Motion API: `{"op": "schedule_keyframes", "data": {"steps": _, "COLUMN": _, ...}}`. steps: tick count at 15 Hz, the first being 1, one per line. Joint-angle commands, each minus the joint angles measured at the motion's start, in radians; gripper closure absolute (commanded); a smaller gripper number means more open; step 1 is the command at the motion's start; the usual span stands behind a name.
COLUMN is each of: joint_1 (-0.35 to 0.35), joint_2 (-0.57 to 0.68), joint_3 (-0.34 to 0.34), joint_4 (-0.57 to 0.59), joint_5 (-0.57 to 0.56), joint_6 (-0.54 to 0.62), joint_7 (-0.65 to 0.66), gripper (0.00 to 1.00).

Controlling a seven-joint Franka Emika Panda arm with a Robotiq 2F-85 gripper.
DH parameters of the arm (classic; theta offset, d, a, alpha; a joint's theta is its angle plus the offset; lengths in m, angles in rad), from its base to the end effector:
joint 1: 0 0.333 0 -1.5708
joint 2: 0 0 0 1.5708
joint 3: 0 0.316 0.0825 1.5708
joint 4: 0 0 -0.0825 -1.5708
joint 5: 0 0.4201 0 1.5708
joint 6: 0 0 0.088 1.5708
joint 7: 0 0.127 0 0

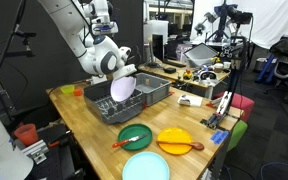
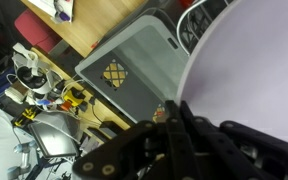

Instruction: Place the knife on the green plate then put the pink plate on the dish rack

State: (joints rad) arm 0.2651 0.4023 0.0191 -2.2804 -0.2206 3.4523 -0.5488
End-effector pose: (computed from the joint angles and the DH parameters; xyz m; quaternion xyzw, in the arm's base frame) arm 0.5767 0.1963 0.2203 0.7990 0.4712 0.3696 0.0542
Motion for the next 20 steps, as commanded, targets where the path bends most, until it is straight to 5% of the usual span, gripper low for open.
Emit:
{"op": "schedule_keyframes", "data": {"steps": 1, "joint_1": 0.013, "joint_2": -0.037, "joint_3": -0.006, "joint_4": -0.047, "joint_5": 0.015, "joint_6": 0.003, "joint_7": -0.028, "gripper": 0.99}}
{"op": "schedule_keyframes", "data": {"steps": 20, "joint_1": -0.033, "joint_2": -0.14, "joint_3": 0.054, "joint_4": -0.238, "joint_5": -0.093, "joint_6": 0.017, "joint_7": 0.072, "gripper": 0.99}}
